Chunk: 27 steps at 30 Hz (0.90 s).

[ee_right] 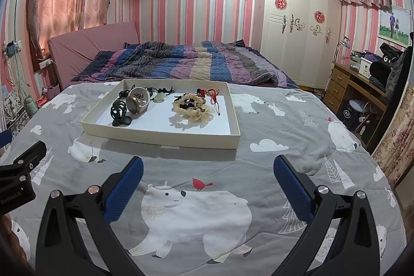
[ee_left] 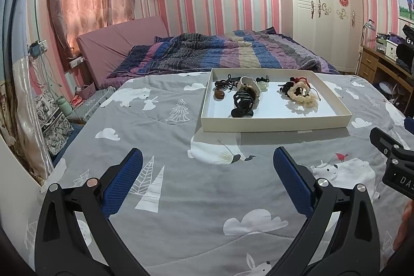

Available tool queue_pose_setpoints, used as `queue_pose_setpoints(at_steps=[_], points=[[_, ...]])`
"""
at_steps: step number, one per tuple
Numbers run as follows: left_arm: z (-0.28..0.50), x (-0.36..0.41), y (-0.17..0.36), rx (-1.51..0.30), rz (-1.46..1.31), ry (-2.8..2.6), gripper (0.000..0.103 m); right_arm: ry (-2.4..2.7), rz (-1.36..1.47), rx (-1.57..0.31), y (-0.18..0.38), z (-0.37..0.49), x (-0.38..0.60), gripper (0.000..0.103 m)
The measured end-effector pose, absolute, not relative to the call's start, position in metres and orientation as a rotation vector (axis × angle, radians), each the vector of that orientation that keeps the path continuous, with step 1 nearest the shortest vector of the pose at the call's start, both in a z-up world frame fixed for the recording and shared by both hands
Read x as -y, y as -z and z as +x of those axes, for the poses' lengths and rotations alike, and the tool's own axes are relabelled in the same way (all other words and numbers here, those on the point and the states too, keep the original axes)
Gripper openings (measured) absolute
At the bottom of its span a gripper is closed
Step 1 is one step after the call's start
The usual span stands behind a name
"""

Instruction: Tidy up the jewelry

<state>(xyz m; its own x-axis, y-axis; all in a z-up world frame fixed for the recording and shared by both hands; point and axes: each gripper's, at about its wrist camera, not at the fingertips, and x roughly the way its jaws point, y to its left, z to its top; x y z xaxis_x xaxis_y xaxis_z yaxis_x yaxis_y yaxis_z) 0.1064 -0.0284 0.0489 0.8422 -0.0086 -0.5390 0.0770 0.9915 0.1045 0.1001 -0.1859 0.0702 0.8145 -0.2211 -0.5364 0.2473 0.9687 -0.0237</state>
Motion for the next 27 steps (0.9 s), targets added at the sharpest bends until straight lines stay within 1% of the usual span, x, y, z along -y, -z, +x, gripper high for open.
queue_pose_setpoints(at_steps=[27], points=[[0.1085, 0.0256, -0.0478, -0.581, 0.122, 0.047, 0.100, 0.254, 0.050, -0.571, -0.0675, 0.0996, 0.1866, 0.101]])
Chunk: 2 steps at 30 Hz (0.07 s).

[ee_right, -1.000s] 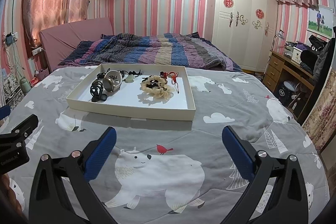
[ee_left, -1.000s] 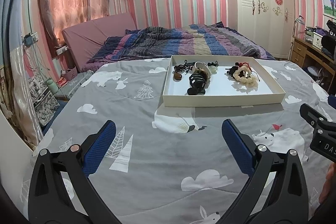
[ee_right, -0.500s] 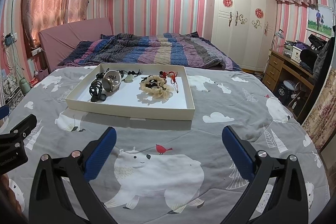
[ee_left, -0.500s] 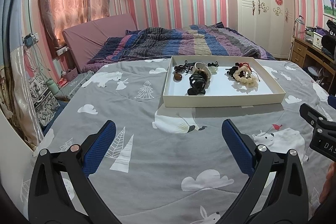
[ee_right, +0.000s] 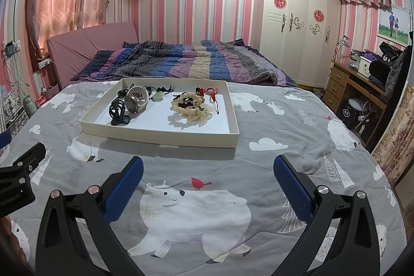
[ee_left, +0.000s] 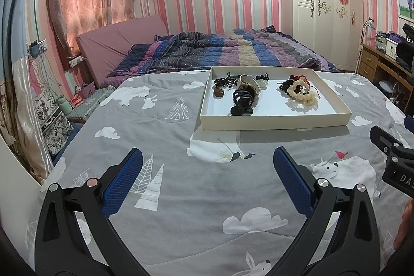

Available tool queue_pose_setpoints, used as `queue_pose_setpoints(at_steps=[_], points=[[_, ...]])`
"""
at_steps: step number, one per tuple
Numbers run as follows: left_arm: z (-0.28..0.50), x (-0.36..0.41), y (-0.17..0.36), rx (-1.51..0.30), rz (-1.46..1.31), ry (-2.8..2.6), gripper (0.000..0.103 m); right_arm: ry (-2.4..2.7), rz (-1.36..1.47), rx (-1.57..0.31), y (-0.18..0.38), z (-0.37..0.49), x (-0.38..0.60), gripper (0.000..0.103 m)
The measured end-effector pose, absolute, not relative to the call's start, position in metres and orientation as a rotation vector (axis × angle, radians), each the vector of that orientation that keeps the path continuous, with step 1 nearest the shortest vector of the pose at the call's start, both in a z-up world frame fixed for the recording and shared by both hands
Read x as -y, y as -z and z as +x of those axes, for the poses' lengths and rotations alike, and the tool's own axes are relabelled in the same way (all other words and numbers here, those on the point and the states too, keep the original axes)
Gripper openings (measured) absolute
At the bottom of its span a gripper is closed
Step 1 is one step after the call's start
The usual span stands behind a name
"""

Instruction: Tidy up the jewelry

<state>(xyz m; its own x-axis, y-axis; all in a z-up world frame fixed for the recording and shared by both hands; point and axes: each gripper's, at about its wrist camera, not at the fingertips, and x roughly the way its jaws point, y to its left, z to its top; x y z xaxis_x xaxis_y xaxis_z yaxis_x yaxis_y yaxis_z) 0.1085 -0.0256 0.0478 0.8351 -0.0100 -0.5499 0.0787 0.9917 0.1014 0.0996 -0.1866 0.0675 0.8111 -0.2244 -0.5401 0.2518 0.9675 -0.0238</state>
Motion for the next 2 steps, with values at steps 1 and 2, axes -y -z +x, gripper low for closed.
queue_pose_setpoints(at_steps=[1, 2], points=[[0.1085, 0.0253, -0.0478, -0.581, 0.121, 0.047, 0.100, 0.254, 0.049, -0.572, -0.0680, 0.0998, 0.1864, 0.101], [0.1085, 0.0247, -0.0480, -0.579, 0.121, 0.047, 0.100, 0.254, 0.050, -0.572, -0.0672, 0.0996, 0.1865, 0.101]])
